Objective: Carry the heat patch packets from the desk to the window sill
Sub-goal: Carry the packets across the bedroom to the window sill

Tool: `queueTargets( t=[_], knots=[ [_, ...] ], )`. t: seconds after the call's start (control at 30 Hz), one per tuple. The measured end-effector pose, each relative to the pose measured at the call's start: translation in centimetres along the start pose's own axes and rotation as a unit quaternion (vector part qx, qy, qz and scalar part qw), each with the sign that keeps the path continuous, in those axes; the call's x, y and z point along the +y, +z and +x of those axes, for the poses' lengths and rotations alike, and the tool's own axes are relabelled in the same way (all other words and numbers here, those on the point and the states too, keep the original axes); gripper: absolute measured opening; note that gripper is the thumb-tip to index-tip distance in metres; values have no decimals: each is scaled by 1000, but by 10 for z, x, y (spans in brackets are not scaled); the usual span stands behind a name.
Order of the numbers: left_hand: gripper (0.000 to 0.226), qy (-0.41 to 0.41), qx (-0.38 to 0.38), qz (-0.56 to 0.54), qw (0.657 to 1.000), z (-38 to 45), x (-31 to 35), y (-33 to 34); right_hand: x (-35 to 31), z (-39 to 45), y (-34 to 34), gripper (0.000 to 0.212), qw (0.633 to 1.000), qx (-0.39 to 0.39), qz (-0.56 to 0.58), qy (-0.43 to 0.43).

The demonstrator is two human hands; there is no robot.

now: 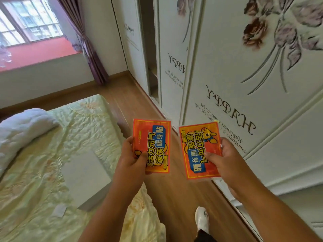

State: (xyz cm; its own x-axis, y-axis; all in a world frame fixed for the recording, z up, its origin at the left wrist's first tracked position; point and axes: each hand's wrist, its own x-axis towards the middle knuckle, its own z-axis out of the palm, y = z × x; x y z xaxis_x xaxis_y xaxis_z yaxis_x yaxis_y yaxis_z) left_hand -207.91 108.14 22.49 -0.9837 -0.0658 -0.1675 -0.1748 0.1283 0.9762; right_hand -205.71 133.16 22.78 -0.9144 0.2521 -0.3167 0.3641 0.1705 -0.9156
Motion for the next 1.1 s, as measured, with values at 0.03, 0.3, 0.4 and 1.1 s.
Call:
queueTargets(
  t=[0.03, 0.3, 0.4, 1.1],
  knots=[
    [38, -6, 12, 8, 1000, 9, -1, 1, -3, 15, 2, 22, 1000, -9, 1, -1],
    [37, -15, 103, 5, 995, 78, 25, 29, -49, 143, 4, 21, 995, -93, 8, -24],
    [39, -4, 136, -13, 991, 111, 47, 51, -75, 191, -6, 23, 991, -131, 16, -37],
    [41, -41, 225, -47, 972, 259, 68, 87, -139, 386, 24, 22, 975, -218, -10, -38]
  ],
)
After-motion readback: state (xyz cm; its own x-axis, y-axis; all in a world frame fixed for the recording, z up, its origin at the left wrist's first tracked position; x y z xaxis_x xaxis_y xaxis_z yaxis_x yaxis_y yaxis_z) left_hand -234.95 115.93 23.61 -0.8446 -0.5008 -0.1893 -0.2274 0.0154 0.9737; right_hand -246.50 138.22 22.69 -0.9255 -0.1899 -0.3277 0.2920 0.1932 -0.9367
